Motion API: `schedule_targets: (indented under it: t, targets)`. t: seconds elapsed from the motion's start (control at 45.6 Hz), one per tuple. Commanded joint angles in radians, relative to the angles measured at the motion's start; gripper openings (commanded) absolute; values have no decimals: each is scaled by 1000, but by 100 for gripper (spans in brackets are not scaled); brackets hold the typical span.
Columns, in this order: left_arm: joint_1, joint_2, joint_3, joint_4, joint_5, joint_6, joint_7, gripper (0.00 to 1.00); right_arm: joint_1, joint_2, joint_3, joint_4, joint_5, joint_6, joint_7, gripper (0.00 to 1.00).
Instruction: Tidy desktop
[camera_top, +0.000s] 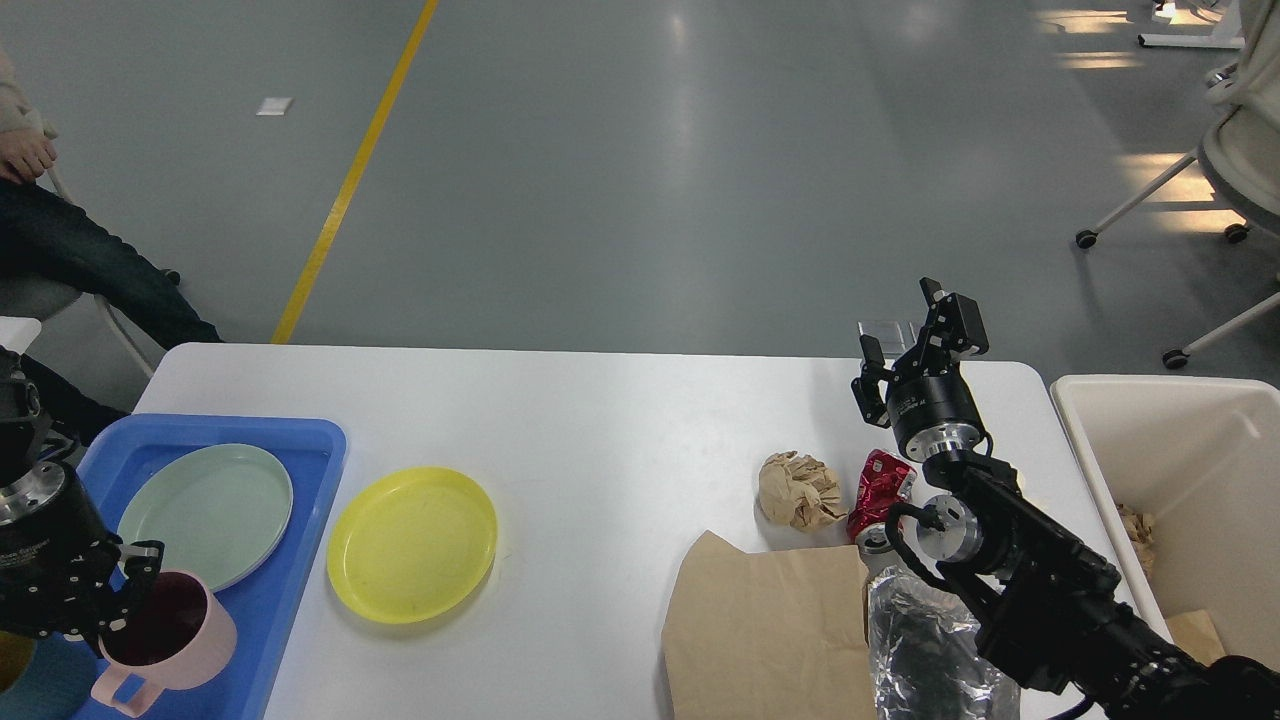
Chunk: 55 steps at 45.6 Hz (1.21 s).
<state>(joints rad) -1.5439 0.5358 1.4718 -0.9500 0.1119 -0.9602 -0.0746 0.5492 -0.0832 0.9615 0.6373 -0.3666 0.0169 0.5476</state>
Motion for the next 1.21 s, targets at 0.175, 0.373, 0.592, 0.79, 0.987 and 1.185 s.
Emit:
schedule_targets:
  t: [0.175, 0.373, 0.592, 0.79, 0.987, 1.185]
  targets:
    - [90, 0, -18, 131, -5, 0, -2, 0, 0, -1, 0, 1, 1, 0, 0, 100]
    - [114, -8, -24, 131, -11, 0, -2, 0, 0, -1, 0, 1, 0, 0, 0, 100]
    - [131, -7, -25, 131, -20, 0, -2, 0, 0, 0, 0, 1, 0, 0, 0, 100]
    - [148, -8, -28, 131, -21, 0, -2, 9, 0, 0, 0, 1, 0, 0, 0, 100]
    - [159, -10, -47, 131, -21, 0, -2, 30, 0, 0, 0, 1, 0, 0, 0, 100]
    - [156, -10, -47, 129, -23, 0, -17, 58, 0, 0, 0, 1, 0, 0, 0, 100]
